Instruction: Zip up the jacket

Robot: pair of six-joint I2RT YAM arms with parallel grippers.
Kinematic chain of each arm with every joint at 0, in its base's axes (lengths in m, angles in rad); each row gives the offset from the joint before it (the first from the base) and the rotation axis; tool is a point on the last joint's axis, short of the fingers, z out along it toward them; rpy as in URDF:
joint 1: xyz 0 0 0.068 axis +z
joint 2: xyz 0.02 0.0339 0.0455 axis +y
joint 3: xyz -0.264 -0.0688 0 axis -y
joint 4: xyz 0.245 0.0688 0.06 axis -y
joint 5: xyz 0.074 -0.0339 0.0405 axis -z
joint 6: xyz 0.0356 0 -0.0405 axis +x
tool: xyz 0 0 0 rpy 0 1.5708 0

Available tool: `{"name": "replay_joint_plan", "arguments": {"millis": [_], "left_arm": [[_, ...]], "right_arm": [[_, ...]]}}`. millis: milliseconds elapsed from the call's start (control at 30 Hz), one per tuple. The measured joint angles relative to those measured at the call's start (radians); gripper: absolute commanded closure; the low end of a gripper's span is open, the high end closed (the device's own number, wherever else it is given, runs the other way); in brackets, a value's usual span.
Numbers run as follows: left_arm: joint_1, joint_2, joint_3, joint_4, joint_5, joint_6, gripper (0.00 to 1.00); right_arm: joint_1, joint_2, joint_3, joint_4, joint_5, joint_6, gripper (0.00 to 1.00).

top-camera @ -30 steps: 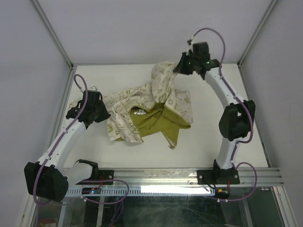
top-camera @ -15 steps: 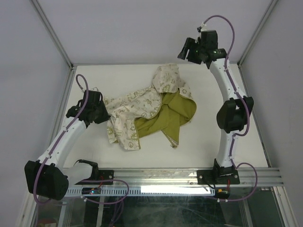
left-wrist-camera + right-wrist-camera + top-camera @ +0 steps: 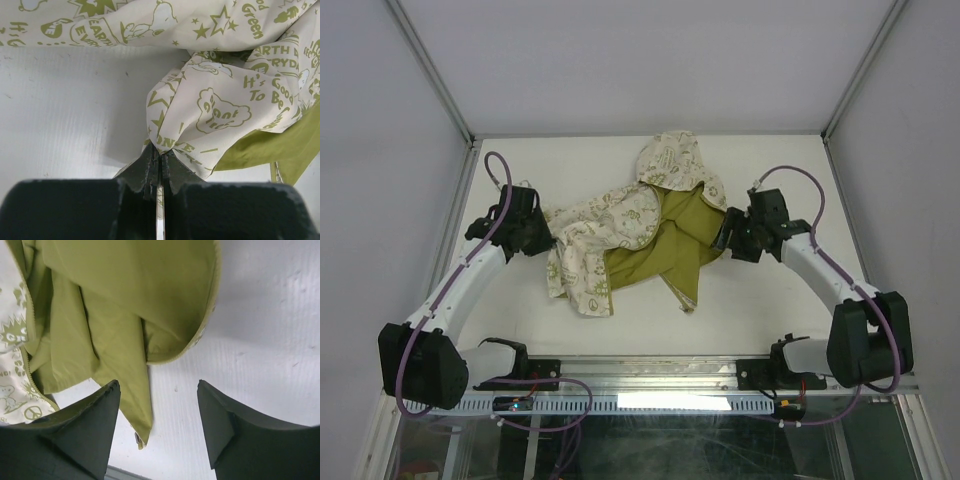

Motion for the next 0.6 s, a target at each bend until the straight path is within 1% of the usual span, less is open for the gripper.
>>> {"name": "replay_joint_plan", "arguments": {"millis": [100, 267, 333, 400, 467, 500, 533, 600], "left_arm": [[0.000, 0.005, 0.000, 0.001, 0.008, 0.000, 1.00], [0.000, 0.008, 0.000, 0.011, 0.015, 0.000, 1.00], [0.000, 0.010, 0.000, 0.019, 0.016, 0.000, 1.00], [0.000, 0.014, 0.000, 0.024, 0.016, 0.000, 1.00], [0.000, 0.017, 0.000, 0.024, 0.016, 0.000, 1.00], [0.000, 0.018, 0.000, 0.026, 0.016, 0.000, 1.00], [0.000, 0.018, 0.000, 0.027, 0.016, 0.000, 1.00], [0.005, 0.018, 0.000, 0.032, 0.016, 0.000, 1.00]], "right_arm": [[0.051, -0.057, -0.121, 0.109, 0.025, 0.072, 0.33], [0.084, -0.056, -0.259, 0.281, 0.088, 0.183, 0.33], [0.084, -0.046, -0.283, 0.336, 0.117, 0.211, 0.34], [0.084, -0.021, -0.285, 0.393, 0.140, 0.225, 0.38], [0.084, 0.011, -0.285, 0.452, 0.153, 0.229, 0.48], [0.084, 0.025, -0.284, 0.469, 0.158, 0.229, 0.56], [0.084, 0.037, -0.283, 0.481, 0.162, 0.226, 0.70], [0.084, 0.060, -0.274, 0.479, 0.178, 0.217, 0.95]]}}
